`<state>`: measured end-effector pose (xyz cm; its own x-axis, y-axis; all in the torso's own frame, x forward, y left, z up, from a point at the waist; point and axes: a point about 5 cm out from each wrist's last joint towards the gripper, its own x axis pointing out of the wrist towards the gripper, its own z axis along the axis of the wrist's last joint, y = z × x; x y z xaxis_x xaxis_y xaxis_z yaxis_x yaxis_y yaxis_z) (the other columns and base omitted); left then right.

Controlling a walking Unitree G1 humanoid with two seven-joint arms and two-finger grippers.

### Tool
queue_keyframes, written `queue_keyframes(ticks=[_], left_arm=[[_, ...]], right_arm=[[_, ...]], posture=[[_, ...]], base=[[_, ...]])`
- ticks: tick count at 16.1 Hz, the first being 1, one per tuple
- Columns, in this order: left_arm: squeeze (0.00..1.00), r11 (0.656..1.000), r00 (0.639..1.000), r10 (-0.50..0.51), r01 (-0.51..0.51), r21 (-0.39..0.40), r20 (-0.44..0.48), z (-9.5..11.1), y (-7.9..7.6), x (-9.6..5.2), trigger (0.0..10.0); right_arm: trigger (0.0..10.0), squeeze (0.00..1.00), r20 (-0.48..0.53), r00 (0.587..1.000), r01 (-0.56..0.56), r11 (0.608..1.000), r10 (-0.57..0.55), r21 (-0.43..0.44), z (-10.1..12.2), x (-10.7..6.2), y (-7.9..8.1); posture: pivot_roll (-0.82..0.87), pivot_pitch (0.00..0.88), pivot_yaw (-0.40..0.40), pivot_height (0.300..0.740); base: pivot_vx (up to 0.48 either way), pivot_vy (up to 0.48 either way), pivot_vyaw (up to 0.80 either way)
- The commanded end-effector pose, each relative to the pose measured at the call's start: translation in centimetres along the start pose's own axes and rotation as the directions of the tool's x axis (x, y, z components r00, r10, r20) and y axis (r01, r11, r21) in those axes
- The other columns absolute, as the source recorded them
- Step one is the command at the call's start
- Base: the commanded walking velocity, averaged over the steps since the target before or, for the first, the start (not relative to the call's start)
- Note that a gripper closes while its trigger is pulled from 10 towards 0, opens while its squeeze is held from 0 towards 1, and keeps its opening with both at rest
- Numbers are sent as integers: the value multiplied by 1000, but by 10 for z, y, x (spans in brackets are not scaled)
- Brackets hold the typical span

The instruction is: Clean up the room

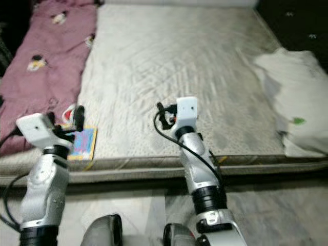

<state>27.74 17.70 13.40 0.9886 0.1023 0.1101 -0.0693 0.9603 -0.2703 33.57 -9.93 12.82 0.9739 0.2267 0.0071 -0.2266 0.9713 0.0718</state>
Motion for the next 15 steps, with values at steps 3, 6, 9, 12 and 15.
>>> queue_keyframes(ticks=[3,6,9,12,15], left_arm=[[0,1000,1000,11,-11,6,-3,0,4,-1,10000],[0,1000,1000,15,-15,-1,-9,-1,3,-1,10000],[0,1000,1000,23,-23,19,18,2,4,-1,10000],[0,1000,999,21,-22,17,29,4,7,0,10000],[0,1000,999,5,-5,17,43,6,6,0,10000]], right_arm=[[10000,0,-11,1000,-8,1000,8,12,-2,0,3],[10000,0,-14,1000,-14,1000,15,10,-2,0,4],[10000,0,-17,1000,-23,1000,23,7,-3,1,4],[10000,0,-22,999,-27,1000,28,10,-4,2,5],[10000,0,-23,999,-33,999,33,4,-4,2,5]], posture=[[75,144,-48,740],[74,144,-50,740],[74,138,-54,740],[75,134,-53,740],[75,128,-53,740]], base=[[0,480,-160],[0,480,0],[0,320,0],[0,0,0],[176,0,0]])
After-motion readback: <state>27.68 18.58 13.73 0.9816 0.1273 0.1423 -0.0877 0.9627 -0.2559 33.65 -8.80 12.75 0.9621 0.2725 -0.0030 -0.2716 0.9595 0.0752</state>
